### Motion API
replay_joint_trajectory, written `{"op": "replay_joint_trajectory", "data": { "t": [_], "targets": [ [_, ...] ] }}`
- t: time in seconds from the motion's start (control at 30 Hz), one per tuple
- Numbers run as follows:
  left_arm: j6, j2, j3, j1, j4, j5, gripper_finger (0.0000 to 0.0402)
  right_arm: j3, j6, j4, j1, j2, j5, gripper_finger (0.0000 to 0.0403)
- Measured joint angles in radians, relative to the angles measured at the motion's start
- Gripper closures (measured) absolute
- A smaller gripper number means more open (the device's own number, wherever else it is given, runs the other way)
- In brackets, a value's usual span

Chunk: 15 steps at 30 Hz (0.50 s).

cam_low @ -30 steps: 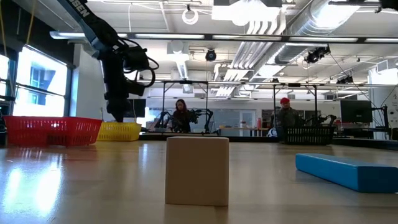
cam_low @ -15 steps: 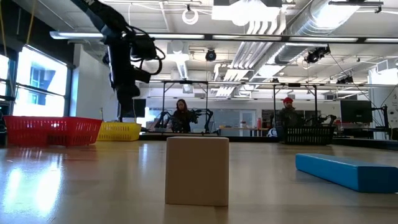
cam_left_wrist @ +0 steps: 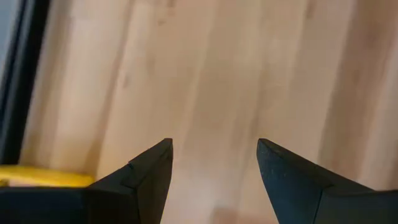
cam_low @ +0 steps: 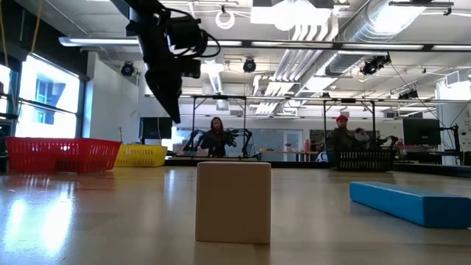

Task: Sort & place blocks by color
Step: Put the green block into the black bin

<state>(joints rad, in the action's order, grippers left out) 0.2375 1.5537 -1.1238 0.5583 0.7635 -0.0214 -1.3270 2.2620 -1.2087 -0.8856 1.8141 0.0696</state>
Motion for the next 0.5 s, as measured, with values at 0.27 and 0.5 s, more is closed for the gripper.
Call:
{"op": "replay_joint_trajectory", "data": {
  "t": [0.27, 0.5],
  "targets": [
    [0.000, 0.000, 0.000, -0.085, 0.000, -0.012, 0.0183, 0.000, -0.040, 0.015, 0.011, 0.053, -0.008, 0.0174],
    [0.000, 0.000, 0.000, -0.095, -0.001, -0.013, 0.0183, 0.000, -0.042, 0.094, 0.016, 0.116, -0.018, 0.0174]
  ]
}}
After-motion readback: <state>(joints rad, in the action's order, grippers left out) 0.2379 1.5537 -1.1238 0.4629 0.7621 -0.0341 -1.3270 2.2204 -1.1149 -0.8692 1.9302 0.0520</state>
